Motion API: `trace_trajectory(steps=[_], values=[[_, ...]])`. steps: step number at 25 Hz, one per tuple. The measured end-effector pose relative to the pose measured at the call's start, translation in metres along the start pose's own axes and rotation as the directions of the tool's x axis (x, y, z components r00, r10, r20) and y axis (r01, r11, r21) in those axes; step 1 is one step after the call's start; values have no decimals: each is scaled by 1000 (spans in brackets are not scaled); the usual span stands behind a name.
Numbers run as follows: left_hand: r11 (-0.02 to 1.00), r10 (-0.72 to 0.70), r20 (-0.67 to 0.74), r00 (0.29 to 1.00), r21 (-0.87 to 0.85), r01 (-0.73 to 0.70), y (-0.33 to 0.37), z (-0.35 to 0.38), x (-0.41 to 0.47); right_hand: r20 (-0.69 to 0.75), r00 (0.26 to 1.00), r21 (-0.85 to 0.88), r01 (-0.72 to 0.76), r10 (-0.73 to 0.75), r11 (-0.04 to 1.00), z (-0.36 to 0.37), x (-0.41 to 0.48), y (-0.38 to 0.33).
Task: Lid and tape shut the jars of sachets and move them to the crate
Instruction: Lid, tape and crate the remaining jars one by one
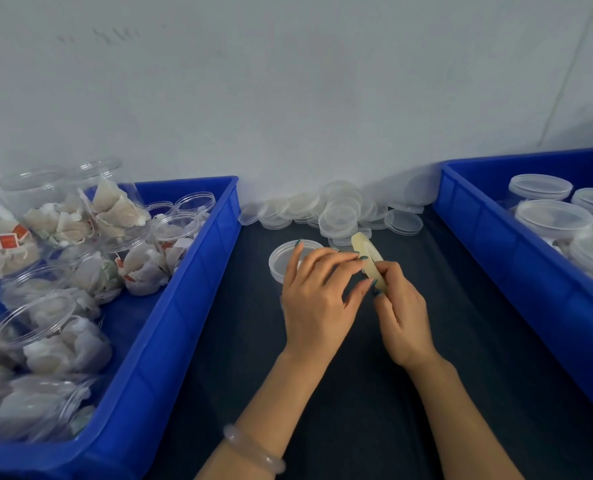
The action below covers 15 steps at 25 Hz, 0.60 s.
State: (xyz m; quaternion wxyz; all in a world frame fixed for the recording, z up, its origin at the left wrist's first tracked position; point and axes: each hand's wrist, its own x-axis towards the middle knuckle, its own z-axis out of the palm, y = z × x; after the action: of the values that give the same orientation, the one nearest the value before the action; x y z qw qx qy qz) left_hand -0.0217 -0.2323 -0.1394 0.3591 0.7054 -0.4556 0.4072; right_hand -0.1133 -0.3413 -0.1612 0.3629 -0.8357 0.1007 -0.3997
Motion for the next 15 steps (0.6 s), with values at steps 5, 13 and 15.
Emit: trace_trajectory(steps=[5,13,15], values=[[977,-163,62,985,-130,170,5,-3,8,-27,999,-31,42,-43,999,1,-1,-2],[919,-279,294,914,-194,342,5,-23,23,-54,992,-183,105,-117,977,3,0,1],[948,-218,269,938,-171,269,8,-29,21,-51,988,-198,131,-144,971,4,1,1]])
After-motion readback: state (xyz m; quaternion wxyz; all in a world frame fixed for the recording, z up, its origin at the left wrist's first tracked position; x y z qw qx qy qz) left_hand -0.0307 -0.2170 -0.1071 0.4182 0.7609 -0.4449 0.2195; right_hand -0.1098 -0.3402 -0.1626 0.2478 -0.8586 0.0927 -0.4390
